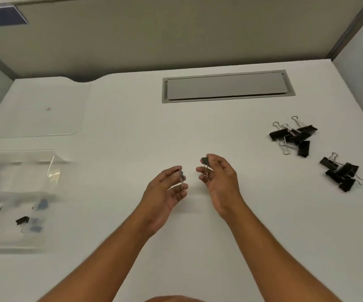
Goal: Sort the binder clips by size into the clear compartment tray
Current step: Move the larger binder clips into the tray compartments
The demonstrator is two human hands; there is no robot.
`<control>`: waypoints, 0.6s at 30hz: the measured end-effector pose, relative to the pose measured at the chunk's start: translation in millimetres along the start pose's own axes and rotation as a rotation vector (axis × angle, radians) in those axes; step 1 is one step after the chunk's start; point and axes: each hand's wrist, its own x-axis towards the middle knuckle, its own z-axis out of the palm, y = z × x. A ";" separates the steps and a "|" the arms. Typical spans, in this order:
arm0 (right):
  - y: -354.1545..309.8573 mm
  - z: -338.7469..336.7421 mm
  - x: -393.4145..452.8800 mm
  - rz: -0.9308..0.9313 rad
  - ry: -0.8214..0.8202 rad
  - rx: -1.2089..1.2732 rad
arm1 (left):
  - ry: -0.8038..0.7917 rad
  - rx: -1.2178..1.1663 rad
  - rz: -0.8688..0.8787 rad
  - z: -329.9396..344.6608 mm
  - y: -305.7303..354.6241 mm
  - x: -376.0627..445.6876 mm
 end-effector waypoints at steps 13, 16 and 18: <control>68.1 148.0 -88.0 0.145 -0.241 -0.124 | 0.009 -0.196 0.070 -139.4 57.4 -65.0; 93.9 185.7 -100.8 0.173 -0.274 -0.133 | 0.045 -0.157 0.105 -183.5 79.0 -81.7; 112.4 211.2 -108.1 0.180 -0.293 -0.175 | 0.095 -0.081 0.159 -214.7 96.6 -91.3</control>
